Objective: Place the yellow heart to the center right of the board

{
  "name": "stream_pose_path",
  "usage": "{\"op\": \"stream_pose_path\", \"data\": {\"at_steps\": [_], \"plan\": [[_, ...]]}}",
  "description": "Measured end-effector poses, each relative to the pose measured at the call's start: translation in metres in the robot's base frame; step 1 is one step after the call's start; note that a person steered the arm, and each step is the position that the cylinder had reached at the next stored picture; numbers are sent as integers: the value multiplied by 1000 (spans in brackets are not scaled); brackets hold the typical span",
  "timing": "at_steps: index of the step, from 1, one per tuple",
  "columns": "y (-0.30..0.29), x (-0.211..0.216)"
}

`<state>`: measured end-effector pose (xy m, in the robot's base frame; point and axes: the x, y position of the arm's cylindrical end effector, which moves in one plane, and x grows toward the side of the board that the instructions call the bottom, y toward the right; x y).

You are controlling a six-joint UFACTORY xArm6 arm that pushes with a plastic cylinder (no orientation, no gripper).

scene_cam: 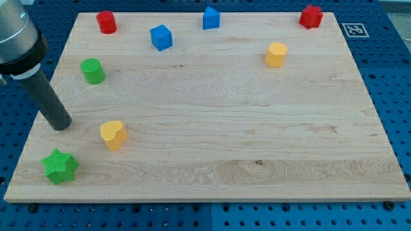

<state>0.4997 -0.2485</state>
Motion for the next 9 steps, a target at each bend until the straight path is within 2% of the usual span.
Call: {"op": "stream_pose_path", "data": {"at_steps": [2, 3, 9], "plan": [[12, 26], [13, 26], [208, 37]]}}
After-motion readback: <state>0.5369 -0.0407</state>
